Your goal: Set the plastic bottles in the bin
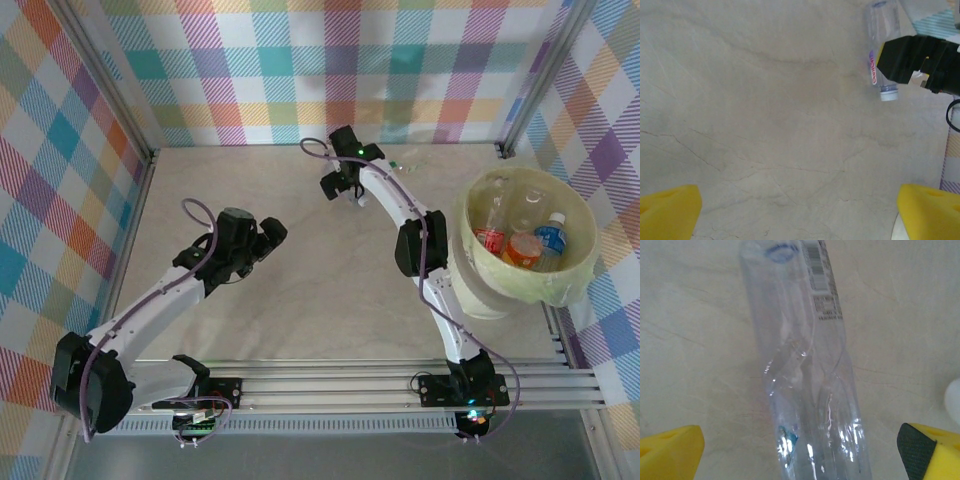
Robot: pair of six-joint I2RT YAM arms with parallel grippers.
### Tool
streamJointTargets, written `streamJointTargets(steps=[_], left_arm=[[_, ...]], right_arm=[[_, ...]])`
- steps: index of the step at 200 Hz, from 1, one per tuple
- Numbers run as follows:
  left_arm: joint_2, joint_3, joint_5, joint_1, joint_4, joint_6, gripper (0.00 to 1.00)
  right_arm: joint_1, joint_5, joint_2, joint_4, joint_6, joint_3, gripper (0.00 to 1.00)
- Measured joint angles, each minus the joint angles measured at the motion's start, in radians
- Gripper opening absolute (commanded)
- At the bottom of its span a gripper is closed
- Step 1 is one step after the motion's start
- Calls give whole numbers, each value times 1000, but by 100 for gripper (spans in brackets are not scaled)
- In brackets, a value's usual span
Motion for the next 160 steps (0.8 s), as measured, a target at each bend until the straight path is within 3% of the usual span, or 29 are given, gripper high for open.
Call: streamJointTargets(steps=[46,111,138,160], left_arm=[[56,-29,52,0,65,-18,100],[69,-29,74,0,124,-20,100],[78,-31,130,-3,193,6,100],[78,-31,164,-19,254,47,100]], right_arm=[[-9,-6,51,-51,50,2,94],[-11,-77,50,-44,87,-12,64],[-10,-85,-2,-30,104,-107,59],[-3,-86,-134,6,116,-285,58]])
